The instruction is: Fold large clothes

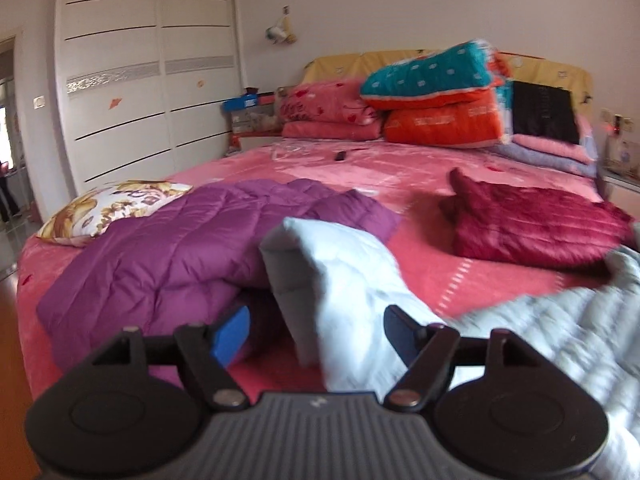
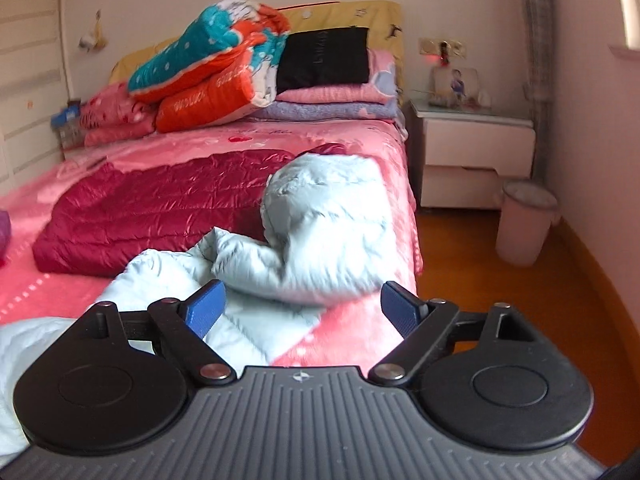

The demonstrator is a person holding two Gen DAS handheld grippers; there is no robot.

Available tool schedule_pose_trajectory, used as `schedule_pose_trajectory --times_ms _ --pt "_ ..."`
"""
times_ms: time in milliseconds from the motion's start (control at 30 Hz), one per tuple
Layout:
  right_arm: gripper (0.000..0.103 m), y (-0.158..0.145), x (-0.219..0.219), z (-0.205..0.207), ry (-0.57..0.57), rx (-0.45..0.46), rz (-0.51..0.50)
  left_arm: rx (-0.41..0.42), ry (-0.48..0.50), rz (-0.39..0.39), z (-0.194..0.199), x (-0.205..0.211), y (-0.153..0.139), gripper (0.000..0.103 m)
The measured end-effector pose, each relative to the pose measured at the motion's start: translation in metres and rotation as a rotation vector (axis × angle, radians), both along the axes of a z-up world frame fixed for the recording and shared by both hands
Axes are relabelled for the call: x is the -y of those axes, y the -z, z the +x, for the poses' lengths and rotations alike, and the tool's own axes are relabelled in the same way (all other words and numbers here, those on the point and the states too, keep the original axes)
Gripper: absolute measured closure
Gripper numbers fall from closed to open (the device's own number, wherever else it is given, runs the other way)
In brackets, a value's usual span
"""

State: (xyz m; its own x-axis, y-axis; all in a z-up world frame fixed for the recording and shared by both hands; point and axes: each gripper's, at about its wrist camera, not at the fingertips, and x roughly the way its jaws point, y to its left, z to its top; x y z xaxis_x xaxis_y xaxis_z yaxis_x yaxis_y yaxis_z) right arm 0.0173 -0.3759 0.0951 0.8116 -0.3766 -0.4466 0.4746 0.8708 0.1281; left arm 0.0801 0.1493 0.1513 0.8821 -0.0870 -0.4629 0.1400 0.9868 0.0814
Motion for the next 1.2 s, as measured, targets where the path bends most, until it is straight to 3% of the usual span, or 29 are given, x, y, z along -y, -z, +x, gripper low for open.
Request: schedule_pose_trajectory --times_ms 167,400,500,633,800,900,1067,1200 --pt "0.0 0.013 -0.003 -0.047 0.066 0.052 0.11 -0.073 0.11 -0.082 -0.052 0.024 0.009 0.029" --pt "0.0 0.05 -0.009 -0.113 0.165 0.031 0.259 -0.211 0.307 -0.178 -0.112 0.08 0.04 0.029" --pt "0.0 0.068 -0.002 -0.14 0.186 0.034 0.4 -0.265 0.362 -0.22 -0.119 0.099 0.057 0.029" --pt "0.0 0.093 0.007 -0.165 0.179 0.087 0.608 -0.285 0.376 -0.257 -0.115 0.115 0.075 0.029" --pt "0.0 0.12 0.017 -0.153 0.101 0.119 0.822 -0.29 0.366 -0.252 -0.106 0.128 0.092 0.029" --pt "0.0 0.134 0.021 -0.145 0.066 0.156 0.94 -0.311 0.334 -0.298 -0.104 0.124 0.099 0.029" --pt "0.0 0.135 0.023 -0.136 0.025 0.2 0.991 -0.341 0.299 -0.392 -0.1 0.12 0.108 0.023" --pt "0.0 0.134 0.023 -0.125 -0.002 0.2 1.011 -0.356 0.284 -0.405 -0.099 0.123 0.115 0.021"
